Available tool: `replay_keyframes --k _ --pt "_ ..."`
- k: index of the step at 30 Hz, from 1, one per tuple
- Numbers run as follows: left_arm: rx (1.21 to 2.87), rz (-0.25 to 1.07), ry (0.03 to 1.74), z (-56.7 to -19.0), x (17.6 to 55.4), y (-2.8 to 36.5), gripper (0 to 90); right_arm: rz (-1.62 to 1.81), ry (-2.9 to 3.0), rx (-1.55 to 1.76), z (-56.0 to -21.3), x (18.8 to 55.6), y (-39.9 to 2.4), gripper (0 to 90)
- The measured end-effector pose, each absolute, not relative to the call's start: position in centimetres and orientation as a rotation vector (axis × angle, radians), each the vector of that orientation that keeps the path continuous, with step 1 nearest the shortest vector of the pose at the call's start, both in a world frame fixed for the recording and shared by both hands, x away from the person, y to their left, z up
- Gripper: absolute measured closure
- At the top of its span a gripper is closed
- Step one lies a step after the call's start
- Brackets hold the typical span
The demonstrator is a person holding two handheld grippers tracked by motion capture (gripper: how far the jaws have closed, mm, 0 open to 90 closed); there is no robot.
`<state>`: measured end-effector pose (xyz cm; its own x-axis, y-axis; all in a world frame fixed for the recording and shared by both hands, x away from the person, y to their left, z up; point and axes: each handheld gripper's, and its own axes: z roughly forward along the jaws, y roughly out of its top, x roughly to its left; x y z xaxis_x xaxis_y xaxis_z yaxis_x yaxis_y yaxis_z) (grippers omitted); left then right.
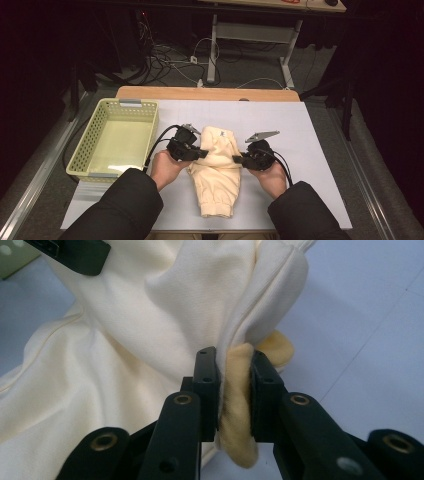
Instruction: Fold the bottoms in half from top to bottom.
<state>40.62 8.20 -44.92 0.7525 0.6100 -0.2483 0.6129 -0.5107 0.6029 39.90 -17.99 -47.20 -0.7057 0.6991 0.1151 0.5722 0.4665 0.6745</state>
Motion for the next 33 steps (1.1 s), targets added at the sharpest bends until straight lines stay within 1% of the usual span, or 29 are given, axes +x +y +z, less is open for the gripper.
replay_keyframes --k 18,33 --pt "2.276 -0.008 0.871 -45.7 38.9 8.3 78.3 1.047 2.570 1.101 -48.2 38.4 -18.2 77.9" --pt "2.295 -0.009 0.853 -47.0 37.2 8.8 78.3 1.026 2.601 1.082 -49.2 37.2 -18.5 78.8"
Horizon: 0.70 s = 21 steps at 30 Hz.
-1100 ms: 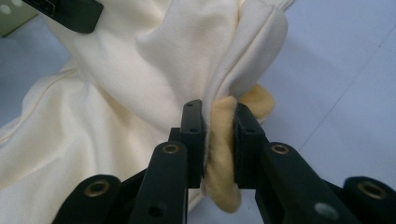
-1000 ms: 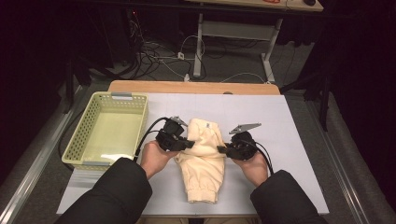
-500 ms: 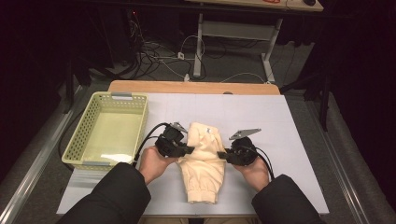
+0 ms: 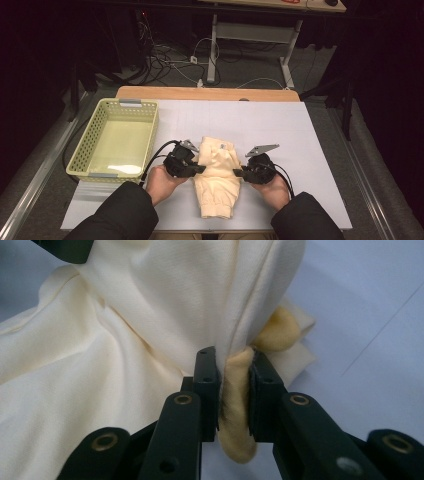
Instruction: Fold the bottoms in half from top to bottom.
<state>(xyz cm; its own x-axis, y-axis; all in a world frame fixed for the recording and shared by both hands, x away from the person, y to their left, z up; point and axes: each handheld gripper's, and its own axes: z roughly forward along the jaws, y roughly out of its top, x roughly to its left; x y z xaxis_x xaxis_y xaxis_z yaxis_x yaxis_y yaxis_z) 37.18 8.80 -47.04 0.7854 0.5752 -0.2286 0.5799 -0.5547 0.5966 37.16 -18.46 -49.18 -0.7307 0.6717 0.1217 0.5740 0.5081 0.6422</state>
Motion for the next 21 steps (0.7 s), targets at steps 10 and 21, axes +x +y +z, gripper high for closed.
replay_keyframes --k 10,21 --pt "2.248 0.022 0.906 -46.0 37.3 9.7 61.9 1.017 2.594 1.066 -49.3 37.1 -18.3 78.8" --pt "2.230 0.007 0.971 -43.6 39.2 11.1 75.4 1.016 2.595 1.053 -49.3 37.1 -18.2 78.7"
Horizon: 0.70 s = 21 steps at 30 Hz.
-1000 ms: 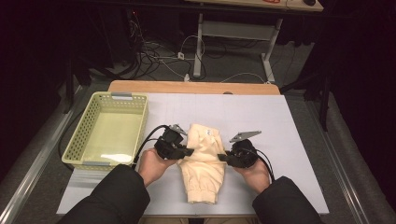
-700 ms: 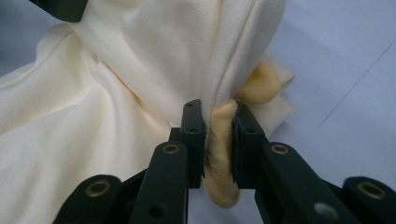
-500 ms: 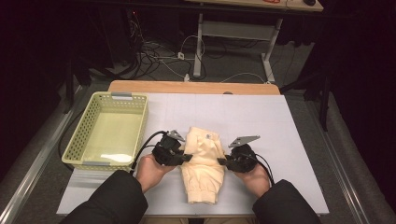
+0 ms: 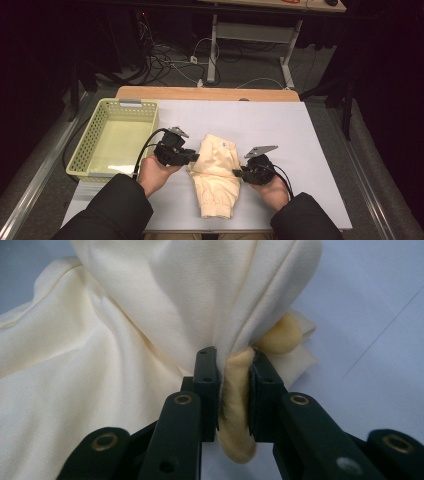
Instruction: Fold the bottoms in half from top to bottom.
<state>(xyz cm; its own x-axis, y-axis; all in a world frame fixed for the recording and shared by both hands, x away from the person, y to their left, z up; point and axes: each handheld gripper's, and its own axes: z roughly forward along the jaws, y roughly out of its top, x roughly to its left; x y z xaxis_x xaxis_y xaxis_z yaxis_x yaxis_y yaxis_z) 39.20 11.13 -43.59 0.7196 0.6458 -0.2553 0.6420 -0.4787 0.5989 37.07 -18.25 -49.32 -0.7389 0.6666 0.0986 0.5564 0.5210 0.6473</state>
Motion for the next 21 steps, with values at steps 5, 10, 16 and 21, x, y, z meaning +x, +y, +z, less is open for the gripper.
replay_keyframes --k 5,10,16,21 --pt "2.254 -0.022 1.033 -44.0 40.8 10.8 81.0 1.016 2.596 1.051 -49.3 37.1 -18.2 78.7" --pt "2.280 -0.057 1.096 -44.9 42.0 9.9 84.6 1.017 2.597 1.050 -49.3 37.1 -18.3 78.7" --pt "2.314 -0.110 1.110 -45.8 42.5 9.1 85.3 1.017 2.598 1.049 -49.3 37.1 -18.3 78.7" --pt "2.303 -0.125 1.055 -45.7 42.0 8.7 81.6 1.018 2.593 1.049 -49.2 37.0 -18.3 77.4"
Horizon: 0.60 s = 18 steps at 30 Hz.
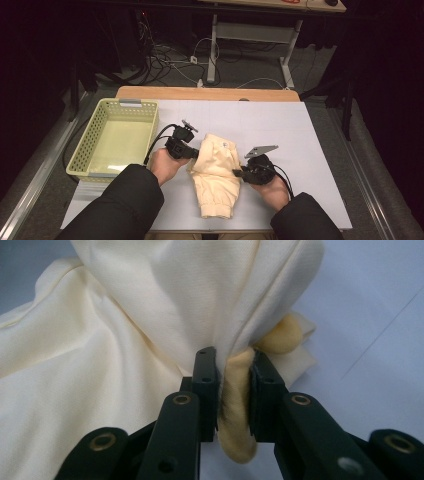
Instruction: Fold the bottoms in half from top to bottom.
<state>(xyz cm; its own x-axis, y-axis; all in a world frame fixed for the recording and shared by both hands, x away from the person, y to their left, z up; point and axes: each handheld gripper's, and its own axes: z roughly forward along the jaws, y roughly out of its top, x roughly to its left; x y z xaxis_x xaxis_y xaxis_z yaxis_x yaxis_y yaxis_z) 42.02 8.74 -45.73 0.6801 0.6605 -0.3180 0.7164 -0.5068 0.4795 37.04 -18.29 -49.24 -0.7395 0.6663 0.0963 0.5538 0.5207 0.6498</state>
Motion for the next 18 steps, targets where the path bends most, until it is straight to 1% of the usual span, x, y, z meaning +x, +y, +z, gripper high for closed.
replay_keyframes --k 3,6,13,16,18 --pt "2.294 -0.126 1.027 -45.6 41.5 8.5 79.3 1.022 2.590 1.052 -49.1 37.0 -18.3 75.4" --pt "2.292 -0.132 1.006 -45.6 41.1 8.4 75.2 1.028 2.577 1.055 -49.0 36.9 -18.4 72.3" --pt "2.288 -0.130 0.981 -45.8 40.4 8.5 73.4 1.037 2.564 1.068 -48.6 36.7 -18.8 65.1" --pt "2.288 -0.122 0.977 -45.8 40.2 8.5 73.3 1.043 2.550 1.069 -48.3 36.6 -19.0 58.4" --pt "2.290 -0.121 0.977 -45.8 40.1 8.5 72.8 1.055 2.534 1.072 -47.8 36.5 -19.3 58.1"
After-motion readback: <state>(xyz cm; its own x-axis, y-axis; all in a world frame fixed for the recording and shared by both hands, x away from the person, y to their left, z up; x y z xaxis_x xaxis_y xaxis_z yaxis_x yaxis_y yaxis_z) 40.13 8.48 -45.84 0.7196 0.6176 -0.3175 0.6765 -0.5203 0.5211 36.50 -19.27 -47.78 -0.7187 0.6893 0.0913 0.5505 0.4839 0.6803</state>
